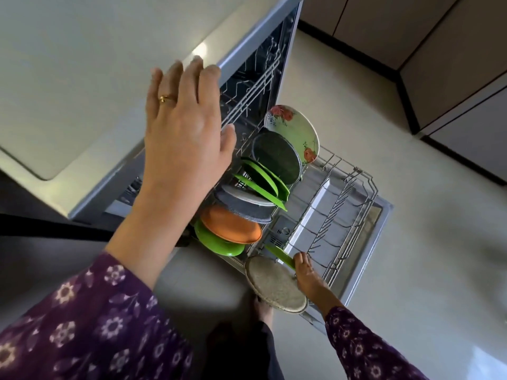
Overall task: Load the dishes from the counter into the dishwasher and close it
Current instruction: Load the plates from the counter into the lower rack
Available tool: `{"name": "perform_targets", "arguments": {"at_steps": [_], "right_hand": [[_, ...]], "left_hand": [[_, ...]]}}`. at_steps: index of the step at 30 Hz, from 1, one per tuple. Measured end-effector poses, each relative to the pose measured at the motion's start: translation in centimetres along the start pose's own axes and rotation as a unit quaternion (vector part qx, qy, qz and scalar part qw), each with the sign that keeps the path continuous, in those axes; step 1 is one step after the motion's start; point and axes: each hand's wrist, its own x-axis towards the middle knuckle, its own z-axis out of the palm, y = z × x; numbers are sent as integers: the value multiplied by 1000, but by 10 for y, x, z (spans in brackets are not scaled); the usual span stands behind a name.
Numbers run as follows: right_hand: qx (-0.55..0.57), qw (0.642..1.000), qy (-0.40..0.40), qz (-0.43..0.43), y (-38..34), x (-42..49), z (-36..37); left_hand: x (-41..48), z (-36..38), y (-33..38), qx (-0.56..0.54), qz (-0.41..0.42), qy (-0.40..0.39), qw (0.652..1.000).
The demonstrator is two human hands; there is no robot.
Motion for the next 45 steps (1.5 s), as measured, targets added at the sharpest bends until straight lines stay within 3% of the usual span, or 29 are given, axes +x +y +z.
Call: {"name": "perform_targets", "arguments": {"at_steps": [9, 30, 34, 39, 45], "right_hand": [[18, 998, 56, -14, -6, 13, 24], [21, 996, 82, -6, -8, 35, 71], [3, 999, 28, 29, -5, 29, 78], [65, 992, -33, 100, -8, 25, 64], [67, 990, -72, 100, -18, 9, 29]], "left_hand": [[-10, 11, -3, 61, 38, 17, 997], [-12, 23, -7, 90, 58, 52, 993], [-12, 23, -6, 92, 54, 58, 993], [-13, 23, -6, 88, 52, 53, 993], [-12, 16, -5, 55, 48, 18, 997]]}}
